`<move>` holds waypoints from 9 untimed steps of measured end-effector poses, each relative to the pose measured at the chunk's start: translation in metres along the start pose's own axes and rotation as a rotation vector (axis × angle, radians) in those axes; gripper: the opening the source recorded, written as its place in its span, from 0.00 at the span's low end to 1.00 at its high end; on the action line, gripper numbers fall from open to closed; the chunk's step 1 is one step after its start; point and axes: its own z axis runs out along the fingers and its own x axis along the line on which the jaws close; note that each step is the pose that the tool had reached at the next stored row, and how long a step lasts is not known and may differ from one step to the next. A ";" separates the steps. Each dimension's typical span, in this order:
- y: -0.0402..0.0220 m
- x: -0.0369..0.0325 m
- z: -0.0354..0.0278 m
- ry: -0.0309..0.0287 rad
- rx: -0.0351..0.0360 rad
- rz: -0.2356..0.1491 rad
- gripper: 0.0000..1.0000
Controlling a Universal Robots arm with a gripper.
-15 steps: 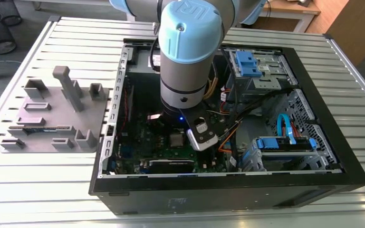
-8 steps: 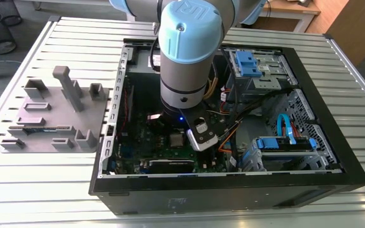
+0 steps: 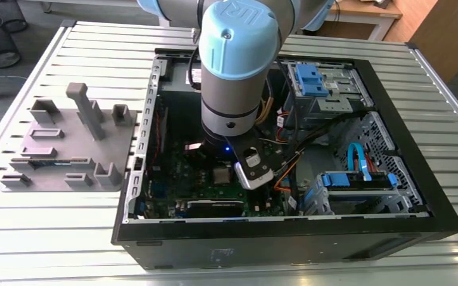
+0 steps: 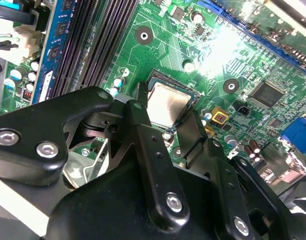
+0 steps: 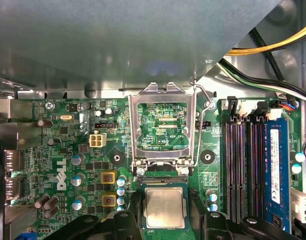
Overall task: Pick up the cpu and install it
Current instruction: 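Place the cpu into insertion slot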
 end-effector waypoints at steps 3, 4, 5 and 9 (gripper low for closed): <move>0.0000 0.0001 0.0000 0.0001 0.0002 0.000 0.49; 0.0000 0.0000 0.0000 0.0000 0.0003 0.000 0.49; 0.0000 0.0000 0.0000 0.0000 0.0003 0.000 0.56; 0.0000 0.0001 0.0001 0.0000 0.0006 0.000 0.56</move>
